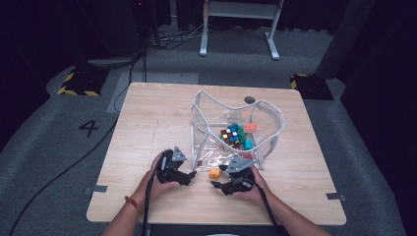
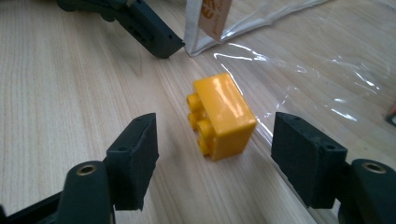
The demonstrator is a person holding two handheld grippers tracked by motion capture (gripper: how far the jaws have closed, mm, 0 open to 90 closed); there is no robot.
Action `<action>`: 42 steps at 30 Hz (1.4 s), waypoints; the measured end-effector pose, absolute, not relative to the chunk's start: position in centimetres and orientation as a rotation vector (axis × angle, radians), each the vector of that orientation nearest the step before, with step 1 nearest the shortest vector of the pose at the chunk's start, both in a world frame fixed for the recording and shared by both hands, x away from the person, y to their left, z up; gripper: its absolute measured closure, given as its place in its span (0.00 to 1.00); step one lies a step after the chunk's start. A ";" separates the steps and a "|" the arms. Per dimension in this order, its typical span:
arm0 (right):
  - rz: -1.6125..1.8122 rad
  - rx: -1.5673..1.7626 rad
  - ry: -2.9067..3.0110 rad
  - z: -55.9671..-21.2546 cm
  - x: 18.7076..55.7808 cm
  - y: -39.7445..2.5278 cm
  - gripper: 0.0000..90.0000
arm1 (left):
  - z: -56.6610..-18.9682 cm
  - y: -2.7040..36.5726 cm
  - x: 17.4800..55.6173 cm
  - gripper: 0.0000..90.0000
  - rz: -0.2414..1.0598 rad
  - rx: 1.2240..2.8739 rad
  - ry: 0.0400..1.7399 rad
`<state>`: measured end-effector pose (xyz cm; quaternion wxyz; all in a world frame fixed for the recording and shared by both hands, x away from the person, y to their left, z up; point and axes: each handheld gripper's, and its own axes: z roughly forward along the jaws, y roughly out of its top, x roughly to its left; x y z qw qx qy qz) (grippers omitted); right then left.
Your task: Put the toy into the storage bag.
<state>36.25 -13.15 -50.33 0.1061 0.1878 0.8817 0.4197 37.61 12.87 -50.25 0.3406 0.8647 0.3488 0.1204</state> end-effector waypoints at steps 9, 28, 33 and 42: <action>1.224 0.561 2.627 -50.3 35.8 -12.1 0.75 | -50.3 12.9 37.6 0.13 0.317 2.250 0.908; 1.224 0.549 2.588 -47.7 35.1 -19.5 0.75 | -50.2 12.8 37.9 0.11 0.352 2.227 0.983; 1.194 0.595 2.582 -47.8 34.6 -23.3 0.75 | -50.3 12.7 38.1 0.06 0.362 2.230 1.014; 1.226 0.807 2.495 -46.9 34.7 -30.0 0.75 | -50.3 12.7 38.5 0.00 0.370 2.220 1.066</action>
